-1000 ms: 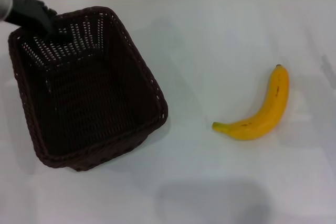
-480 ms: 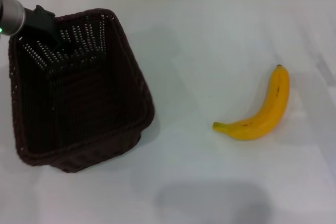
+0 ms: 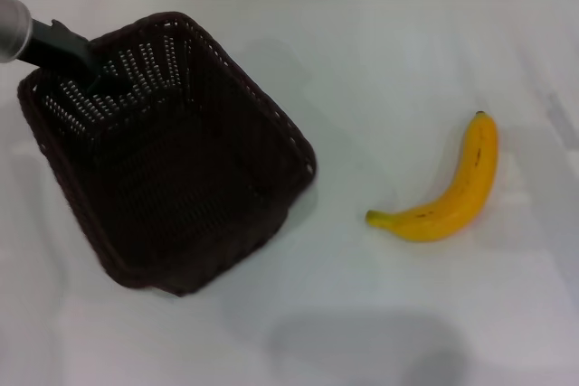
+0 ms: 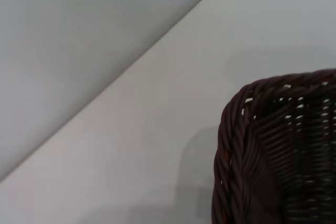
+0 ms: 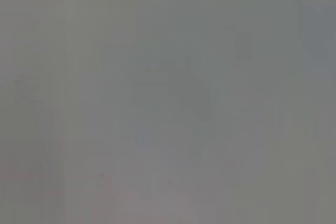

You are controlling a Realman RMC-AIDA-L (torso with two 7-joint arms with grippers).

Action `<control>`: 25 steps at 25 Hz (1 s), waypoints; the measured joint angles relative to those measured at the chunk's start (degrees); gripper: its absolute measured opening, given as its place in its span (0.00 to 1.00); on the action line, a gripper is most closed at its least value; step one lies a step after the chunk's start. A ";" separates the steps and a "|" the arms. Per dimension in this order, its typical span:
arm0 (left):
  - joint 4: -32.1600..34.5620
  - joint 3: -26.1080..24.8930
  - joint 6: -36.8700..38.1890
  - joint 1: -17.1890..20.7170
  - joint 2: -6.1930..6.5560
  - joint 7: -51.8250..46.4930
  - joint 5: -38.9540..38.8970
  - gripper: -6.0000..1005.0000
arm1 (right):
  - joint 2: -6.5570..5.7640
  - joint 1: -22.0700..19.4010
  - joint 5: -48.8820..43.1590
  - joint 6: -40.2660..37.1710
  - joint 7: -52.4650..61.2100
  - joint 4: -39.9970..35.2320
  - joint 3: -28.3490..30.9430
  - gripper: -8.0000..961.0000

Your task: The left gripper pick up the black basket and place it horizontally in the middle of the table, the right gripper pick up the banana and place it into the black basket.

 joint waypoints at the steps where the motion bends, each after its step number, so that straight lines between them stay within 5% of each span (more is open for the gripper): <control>1: 0.62 -0.04 -1.41 0.01 0.12 -1.02 0.03 0.59 | 0.00 -0.02 0.00 0.00 0.00 -0.01 0.00 0.88; 16: 4.36 -0.53 -10.09 0.08 1.11 -11.83 3.84 0.31 | 0.00 -0.54 0.00 -0.16 0.00 -0.46 0.15 0.88; 25: 9.56 -7.39 -18.94 1.37 2.16 -13.42 2.15 0.23 | -0.17 -0.65 0.00 -0.30 0.00 -0.56 0.55 0.88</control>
